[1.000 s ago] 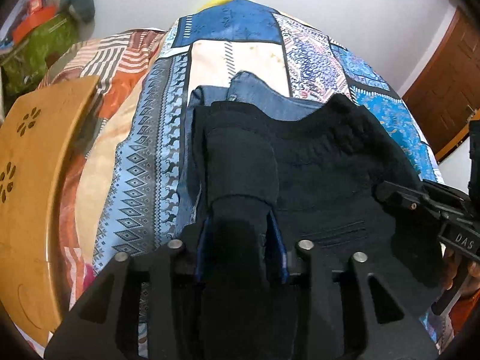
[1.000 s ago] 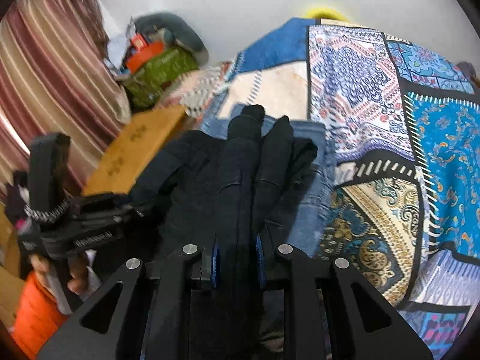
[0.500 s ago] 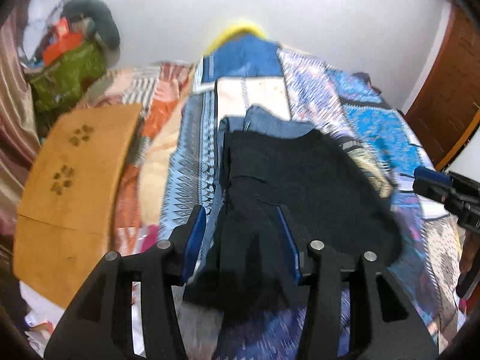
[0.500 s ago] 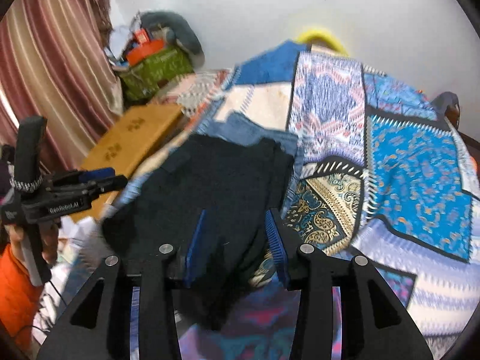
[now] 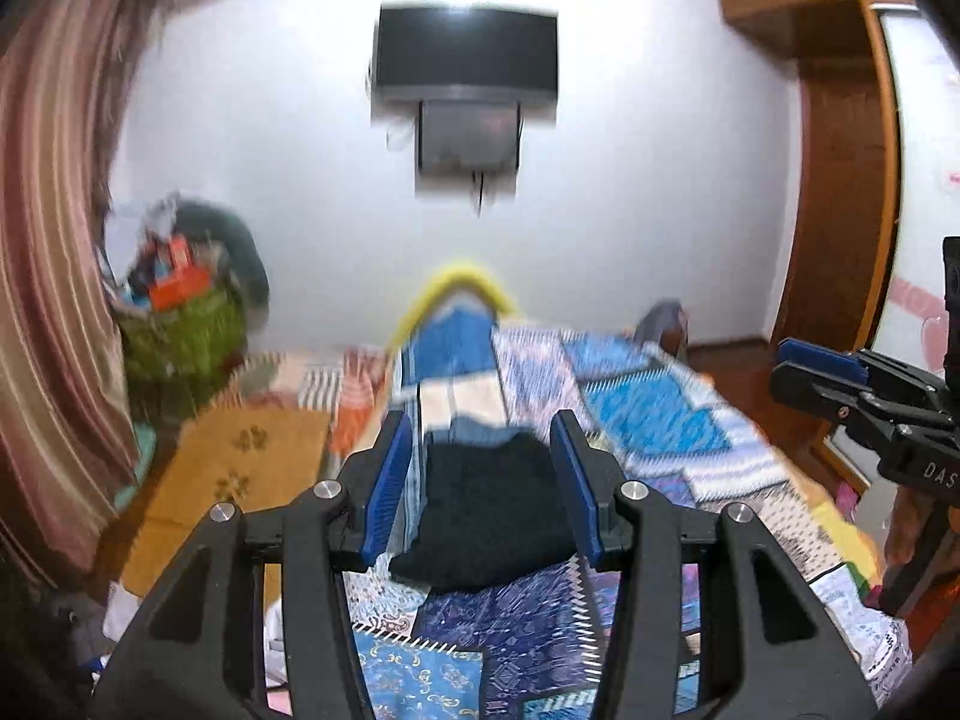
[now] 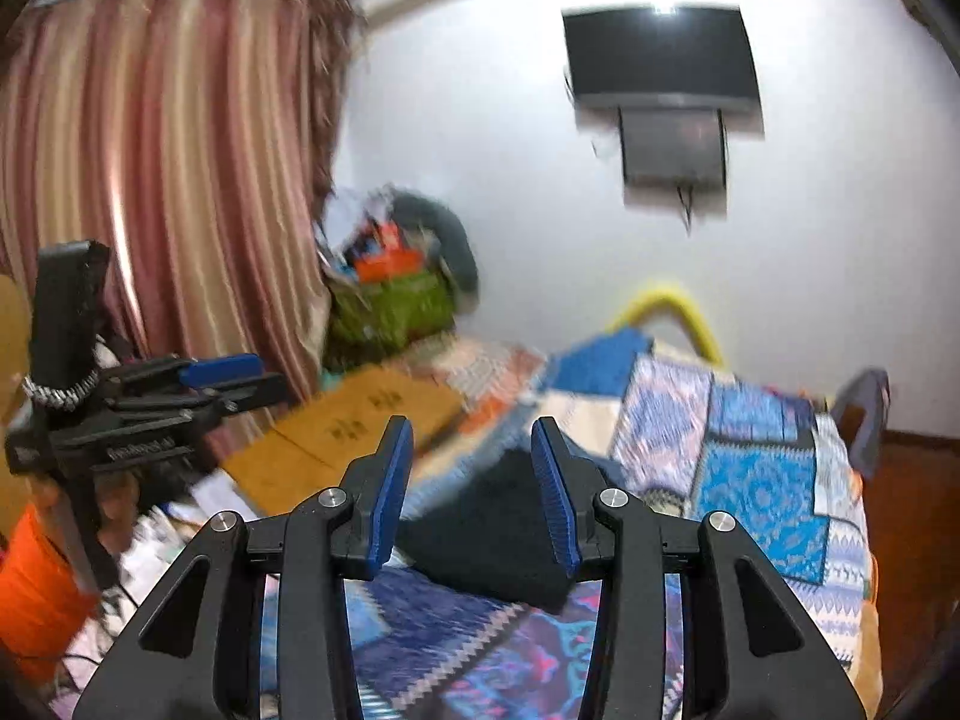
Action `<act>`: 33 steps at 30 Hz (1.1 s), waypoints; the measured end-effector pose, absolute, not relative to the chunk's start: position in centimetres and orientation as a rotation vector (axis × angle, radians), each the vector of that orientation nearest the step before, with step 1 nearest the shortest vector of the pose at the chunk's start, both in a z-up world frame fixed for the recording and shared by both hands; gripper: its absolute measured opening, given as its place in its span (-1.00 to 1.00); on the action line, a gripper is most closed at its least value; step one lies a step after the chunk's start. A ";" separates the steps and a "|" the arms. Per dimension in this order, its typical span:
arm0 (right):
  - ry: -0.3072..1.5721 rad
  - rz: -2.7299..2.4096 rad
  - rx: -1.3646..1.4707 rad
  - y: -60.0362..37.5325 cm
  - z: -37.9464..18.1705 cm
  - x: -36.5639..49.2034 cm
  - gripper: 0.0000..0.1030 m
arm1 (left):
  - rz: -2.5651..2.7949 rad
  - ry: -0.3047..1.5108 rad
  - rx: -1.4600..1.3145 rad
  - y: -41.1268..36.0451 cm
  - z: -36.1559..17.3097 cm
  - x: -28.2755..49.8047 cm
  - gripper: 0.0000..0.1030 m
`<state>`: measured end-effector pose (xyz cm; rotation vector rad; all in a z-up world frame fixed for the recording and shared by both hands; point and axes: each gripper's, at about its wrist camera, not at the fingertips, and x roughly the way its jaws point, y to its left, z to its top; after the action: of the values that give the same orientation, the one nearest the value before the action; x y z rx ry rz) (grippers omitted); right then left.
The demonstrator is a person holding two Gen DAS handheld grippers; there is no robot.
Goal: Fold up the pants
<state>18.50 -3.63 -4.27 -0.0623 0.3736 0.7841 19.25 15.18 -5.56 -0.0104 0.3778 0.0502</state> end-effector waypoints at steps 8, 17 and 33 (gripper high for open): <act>0.177 0.778 -0.017 -5.8 -1.8 8.6 -0.28 | 0.076 0.194 0.030 11.0 -3.3 8.6 0.12; 0.147 0.701 -0.001 -7.1 -2.9 5.3 0.35 | 0.073 0.158 0.014 9.0 -4.6 4.2 0.94; 0.125 0.644 0.000 -7.7 -3.4 3.3 1.00 | 0.079 0.140 -0.023 8.9 -4.9 2.3 0.99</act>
<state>3.25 -7.66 -3.43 0.0005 0.1246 0.6442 2.28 8.87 -4.89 -0.0225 0.1402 0.0787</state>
